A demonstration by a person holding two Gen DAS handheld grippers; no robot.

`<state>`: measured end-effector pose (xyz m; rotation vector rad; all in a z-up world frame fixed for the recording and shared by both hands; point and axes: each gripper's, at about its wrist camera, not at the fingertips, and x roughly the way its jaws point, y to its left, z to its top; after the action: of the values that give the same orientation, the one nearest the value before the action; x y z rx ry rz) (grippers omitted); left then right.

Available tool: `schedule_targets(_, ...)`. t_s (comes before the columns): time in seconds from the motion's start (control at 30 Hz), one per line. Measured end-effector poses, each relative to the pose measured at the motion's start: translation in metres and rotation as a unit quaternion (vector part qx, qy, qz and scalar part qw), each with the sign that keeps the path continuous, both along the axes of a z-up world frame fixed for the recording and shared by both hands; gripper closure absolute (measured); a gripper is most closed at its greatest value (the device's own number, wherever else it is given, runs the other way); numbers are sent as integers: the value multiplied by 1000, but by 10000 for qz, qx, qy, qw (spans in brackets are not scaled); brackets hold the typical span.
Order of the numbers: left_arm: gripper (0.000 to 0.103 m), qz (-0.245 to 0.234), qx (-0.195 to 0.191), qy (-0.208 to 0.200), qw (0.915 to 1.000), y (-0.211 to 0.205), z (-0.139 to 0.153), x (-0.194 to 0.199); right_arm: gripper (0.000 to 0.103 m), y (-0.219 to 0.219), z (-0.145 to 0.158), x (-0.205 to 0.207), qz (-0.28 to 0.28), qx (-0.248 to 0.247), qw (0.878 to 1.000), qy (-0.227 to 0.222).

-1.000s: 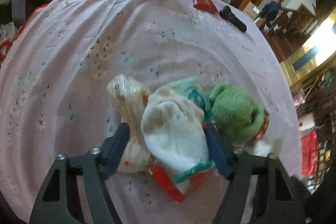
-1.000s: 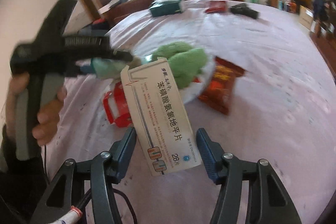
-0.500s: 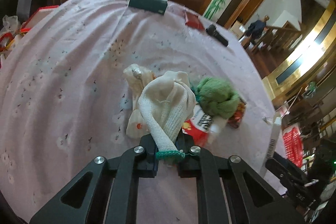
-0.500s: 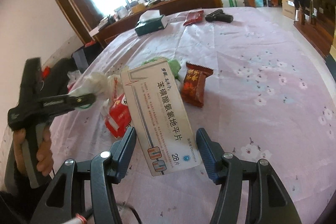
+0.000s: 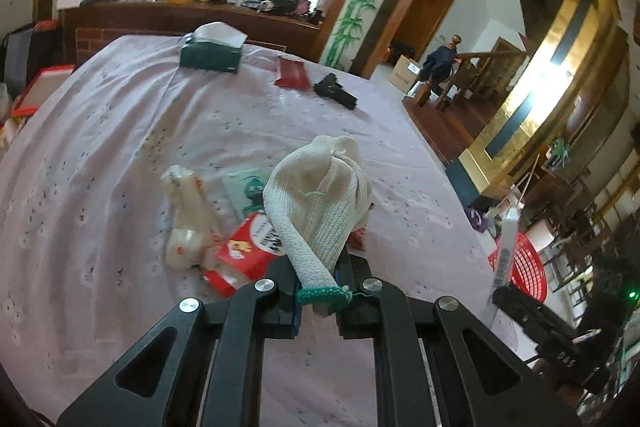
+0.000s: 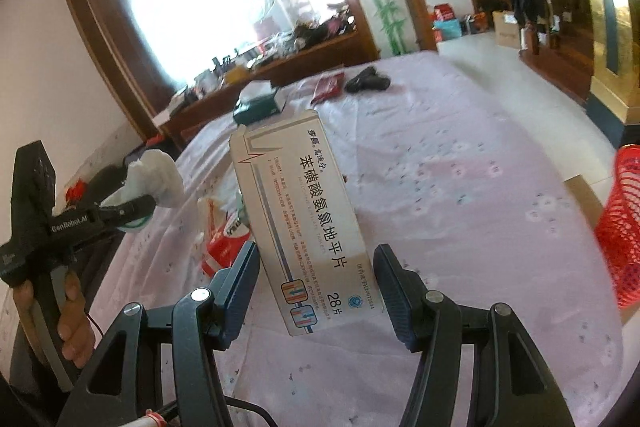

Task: Collect trash
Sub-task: 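Carry white sock and medicine box with both tools over the red wastebasket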

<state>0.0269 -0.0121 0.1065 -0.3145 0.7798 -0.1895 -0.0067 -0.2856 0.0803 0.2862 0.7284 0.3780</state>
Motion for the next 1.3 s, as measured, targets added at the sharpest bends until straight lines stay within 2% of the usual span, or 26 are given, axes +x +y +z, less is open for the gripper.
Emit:
schedule_targets(0.27,92,-562,-26,-345,9978,-47,31,-23,40,-28,34,-34,-446,69,9982,-404)
schedule_targets(0.47,92,-1071,-177,-608,9922,-88,52,-33,40,-52,53,-58,-837,15,9945,-622)
schedule_targets(0.7,92,-1698,-333,-517,9836,-154,62,-20,40,-99,66,-90,-1523,45,9853,-769)
schedule_targets(0.87,92,-1966,-355,-565,9782,-192,72,-14,40,-133,68,-109,-1970,128,9773,-762)
schedule_targets(1.07,92,-2503,-290,-699,9652,-250,83,-18,40,-171,75,-130,-2413,201,9671,-774)
schedule_targets(1.17,92,-2653,-294,-709,9611,-267,85,-23,40,-183,79,-138,-2549,218,9631,-839)
schedule_targets(1.3,92,-2723,-352,-596,9597,-279,81,-21,40,-193,79,-144,-2604,220,9615,-853)
